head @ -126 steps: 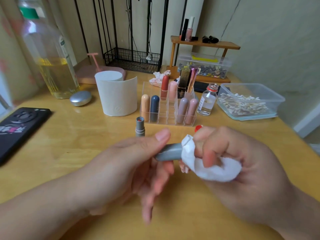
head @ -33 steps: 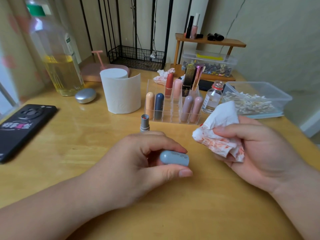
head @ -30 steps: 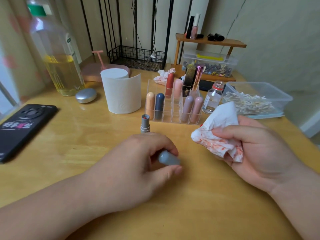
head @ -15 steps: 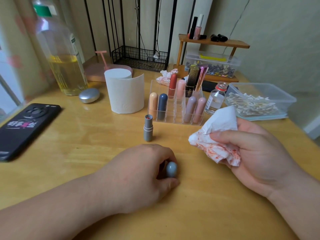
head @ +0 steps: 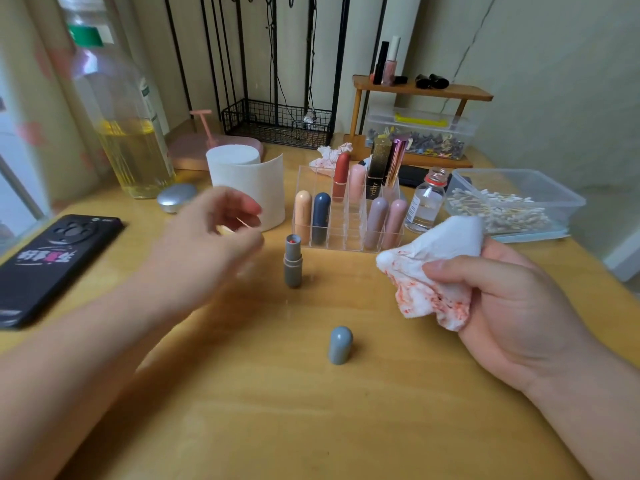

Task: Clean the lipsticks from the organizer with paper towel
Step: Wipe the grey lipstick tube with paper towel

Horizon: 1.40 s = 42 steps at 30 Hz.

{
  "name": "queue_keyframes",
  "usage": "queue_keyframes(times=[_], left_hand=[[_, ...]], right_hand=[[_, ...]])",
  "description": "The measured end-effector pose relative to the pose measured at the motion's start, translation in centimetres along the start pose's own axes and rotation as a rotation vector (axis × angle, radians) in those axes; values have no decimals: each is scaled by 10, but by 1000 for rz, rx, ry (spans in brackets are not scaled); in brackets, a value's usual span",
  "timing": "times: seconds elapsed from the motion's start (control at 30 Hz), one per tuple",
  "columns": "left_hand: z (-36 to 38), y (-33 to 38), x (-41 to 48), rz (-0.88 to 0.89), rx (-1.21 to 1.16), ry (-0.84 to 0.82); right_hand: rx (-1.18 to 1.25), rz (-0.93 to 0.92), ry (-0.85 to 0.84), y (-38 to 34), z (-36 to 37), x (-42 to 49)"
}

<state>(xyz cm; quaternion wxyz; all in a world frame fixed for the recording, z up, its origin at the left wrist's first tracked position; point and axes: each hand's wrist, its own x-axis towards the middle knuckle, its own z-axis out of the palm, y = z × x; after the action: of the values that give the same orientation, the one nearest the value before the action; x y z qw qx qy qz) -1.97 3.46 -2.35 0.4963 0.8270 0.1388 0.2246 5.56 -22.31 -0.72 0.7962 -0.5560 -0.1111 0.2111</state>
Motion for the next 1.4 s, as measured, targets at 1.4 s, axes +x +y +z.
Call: queue_keyframes(times=[1.4], left_hand=[[45, 44, -60, 24, -646, -602]], right_hand=[[199, 212, -557, 16, 6, -7]])
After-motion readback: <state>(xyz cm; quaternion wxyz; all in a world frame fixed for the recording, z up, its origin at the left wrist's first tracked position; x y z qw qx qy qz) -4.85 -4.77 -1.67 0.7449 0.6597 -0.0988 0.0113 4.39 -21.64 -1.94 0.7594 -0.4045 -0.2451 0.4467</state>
